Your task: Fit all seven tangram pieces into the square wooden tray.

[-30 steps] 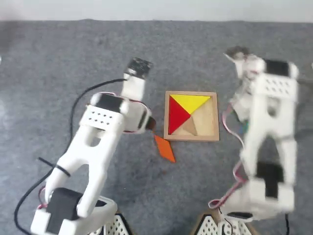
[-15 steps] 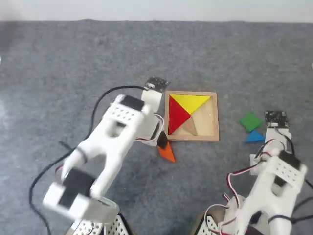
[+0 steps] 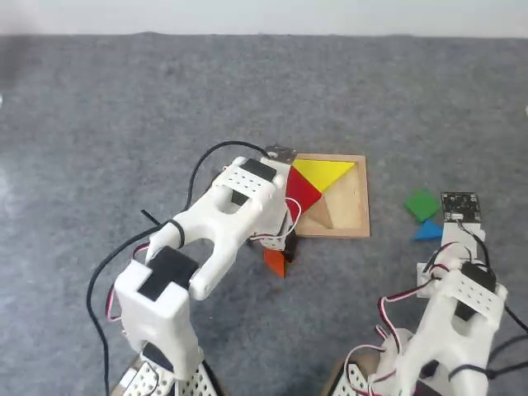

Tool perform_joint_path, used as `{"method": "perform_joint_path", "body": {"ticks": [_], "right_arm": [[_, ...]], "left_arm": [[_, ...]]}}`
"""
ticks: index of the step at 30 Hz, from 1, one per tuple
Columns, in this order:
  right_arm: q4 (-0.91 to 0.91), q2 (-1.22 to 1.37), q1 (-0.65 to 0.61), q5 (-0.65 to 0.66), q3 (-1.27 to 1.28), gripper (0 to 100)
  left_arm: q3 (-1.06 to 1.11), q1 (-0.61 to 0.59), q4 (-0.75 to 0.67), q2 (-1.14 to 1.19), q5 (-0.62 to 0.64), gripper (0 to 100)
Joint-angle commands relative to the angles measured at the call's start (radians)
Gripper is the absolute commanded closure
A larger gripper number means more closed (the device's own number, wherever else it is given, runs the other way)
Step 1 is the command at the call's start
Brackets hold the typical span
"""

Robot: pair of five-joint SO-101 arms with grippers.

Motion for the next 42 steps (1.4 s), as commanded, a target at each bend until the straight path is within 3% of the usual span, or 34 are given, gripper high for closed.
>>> {"method": "perform_joint_path", "body": {"ticks": [1,9,21,25,31,37,42], "right_arm": [[-0.021,-0.028,-0.005,-0.009,-0.008,94.5],[-0.021,-0.028,-0.007,-0.011,-0.006,94.5],[-0.022,-0.028,-0.007,-0.005,0.005,94.5],[-0.022,-0.028,-0.007,-0.005,0.005,94.5],[-0.022,-0.028,-0.007,-0.005,0.005,94.5],[-0.022,-0.028,-0.007,-0.003,0.005,94.5],[-0.022,-0.028,-0.007,-0.003,0.005,94.5]], "left_arm": [[-0.025,0.008,-0.002,-0.009,0.068,70],[-0.021,0.014,-0.081,-0.008,0.072,83],[0.005,0.075,-0.1,-0.011,-0.064,99],[0.005,0.075,-0.095,-0.012,-0.123,98],[-0.001,0.032,-0.023,-0.018,-0.261,83],[0.012,-0.066,-0.018,-0.092,-0.358,82],[0.113,-0.06,-0.038,-0.226,-0.419,82]]}}
